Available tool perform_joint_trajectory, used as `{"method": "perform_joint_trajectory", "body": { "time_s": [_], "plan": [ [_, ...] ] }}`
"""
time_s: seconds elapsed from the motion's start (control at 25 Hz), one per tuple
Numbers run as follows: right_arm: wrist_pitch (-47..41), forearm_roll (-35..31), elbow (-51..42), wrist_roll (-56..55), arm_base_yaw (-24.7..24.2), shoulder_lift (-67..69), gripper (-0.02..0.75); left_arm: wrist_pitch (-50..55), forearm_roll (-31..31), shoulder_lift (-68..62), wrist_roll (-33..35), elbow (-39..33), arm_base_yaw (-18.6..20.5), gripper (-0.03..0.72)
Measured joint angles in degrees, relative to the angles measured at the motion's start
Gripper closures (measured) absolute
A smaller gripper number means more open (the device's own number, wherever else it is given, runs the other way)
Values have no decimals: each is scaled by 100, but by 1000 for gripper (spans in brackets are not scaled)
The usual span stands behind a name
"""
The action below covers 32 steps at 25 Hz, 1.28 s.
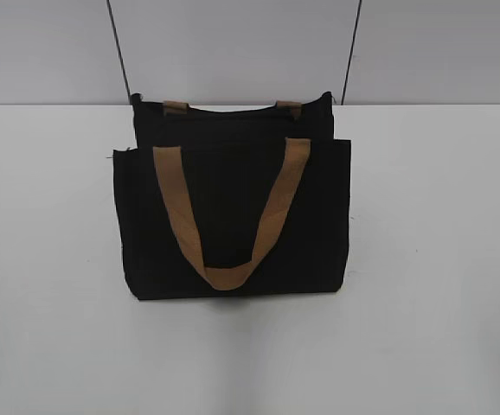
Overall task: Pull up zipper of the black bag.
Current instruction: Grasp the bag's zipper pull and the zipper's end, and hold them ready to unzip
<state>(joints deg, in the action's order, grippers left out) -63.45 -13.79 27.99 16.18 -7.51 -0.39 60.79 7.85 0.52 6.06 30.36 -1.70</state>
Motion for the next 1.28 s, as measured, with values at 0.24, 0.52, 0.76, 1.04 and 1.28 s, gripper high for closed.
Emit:
{"method": "perform_joint_trajectory", "body": {
  "time_s": [0.24, 0.52, 0.76, 1.04, 1.28],
  "plan": [
    [0, 0, 0, 0, 0, 0, 159, 0, 0, 0, 0, 0, 0, 452],
    [0, 0, 0, 0, 0, 0, 159, 0, 0, 0, 0, 0, 0, 450],
    [0, 0, 0, 0, 0, 0, 159, 0, 0, 0, 0, 0, 0, 450],
    [0, 0, 0, 0, 0, 0, 159, -7, 138, 0, 0, 0, 0, 450],
    [0, 0, 0, 0, 0, 0, 159, -1212, 338, -366, 0, 151, 0, 449]
  ]
}}
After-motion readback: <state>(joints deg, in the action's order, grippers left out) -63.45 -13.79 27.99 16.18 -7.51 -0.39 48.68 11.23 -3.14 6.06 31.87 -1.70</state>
